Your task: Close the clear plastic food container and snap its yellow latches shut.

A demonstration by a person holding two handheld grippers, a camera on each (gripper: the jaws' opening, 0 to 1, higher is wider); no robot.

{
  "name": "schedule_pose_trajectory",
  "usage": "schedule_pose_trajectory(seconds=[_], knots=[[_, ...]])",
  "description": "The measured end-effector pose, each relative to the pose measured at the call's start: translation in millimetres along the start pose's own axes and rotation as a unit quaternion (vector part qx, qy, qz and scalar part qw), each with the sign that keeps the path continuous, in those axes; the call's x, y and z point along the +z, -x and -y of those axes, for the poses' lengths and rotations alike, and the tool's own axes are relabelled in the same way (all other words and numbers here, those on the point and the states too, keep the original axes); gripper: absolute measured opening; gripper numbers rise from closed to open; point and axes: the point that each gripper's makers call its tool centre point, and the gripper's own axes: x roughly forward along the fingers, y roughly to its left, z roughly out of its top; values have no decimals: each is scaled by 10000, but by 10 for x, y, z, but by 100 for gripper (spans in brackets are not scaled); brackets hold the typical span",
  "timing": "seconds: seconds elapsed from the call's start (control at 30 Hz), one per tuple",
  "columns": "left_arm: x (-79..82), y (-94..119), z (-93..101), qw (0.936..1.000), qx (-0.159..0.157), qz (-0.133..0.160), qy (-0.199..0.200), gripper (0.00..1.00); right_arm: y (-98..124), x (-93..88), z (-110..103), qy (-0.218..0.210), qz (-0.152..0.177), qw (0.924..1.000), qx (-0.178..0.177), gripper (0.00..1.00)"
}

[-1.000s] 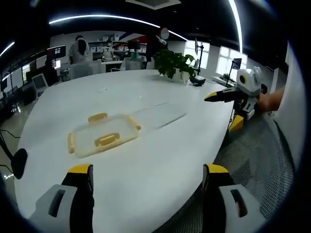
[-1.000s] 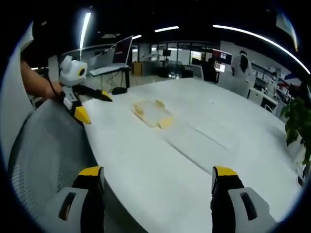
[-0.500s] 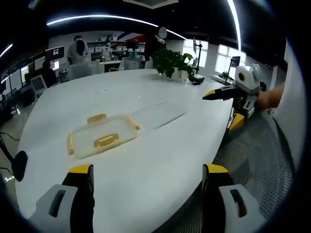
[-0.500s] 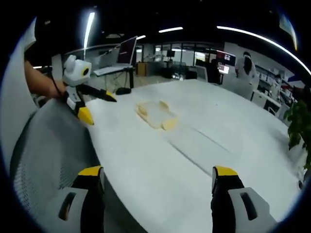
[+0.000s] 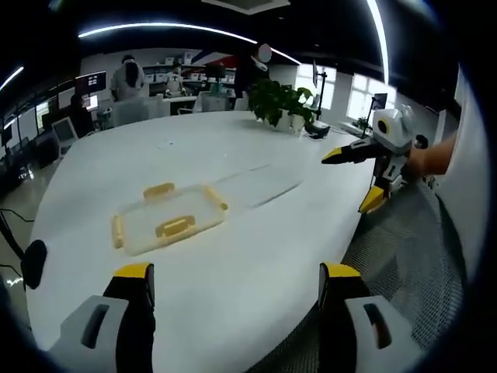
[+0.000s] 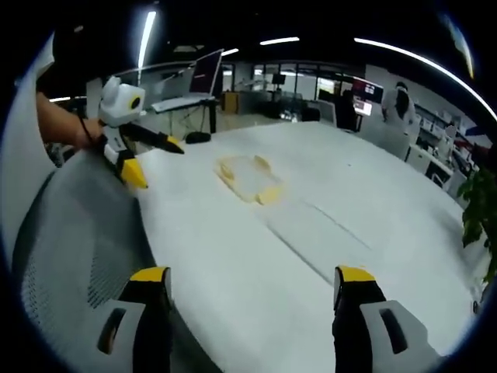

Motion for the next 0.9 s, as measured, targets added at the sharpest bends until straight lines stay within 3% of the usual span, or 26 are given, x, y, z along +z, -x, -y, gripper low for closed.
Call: schedule_pose_trajectory(seconds=[0.73, 0.9], knots=[[218, -113, -239, 9999, -51, 21, -120, 86, -311, 316, 71, 215, 203, 9993, 244, 79], [198, -106, -322, 9999, -20, 1, -100, 85, -406, 373, 80, 232, 209, 9991, 294, 77]])
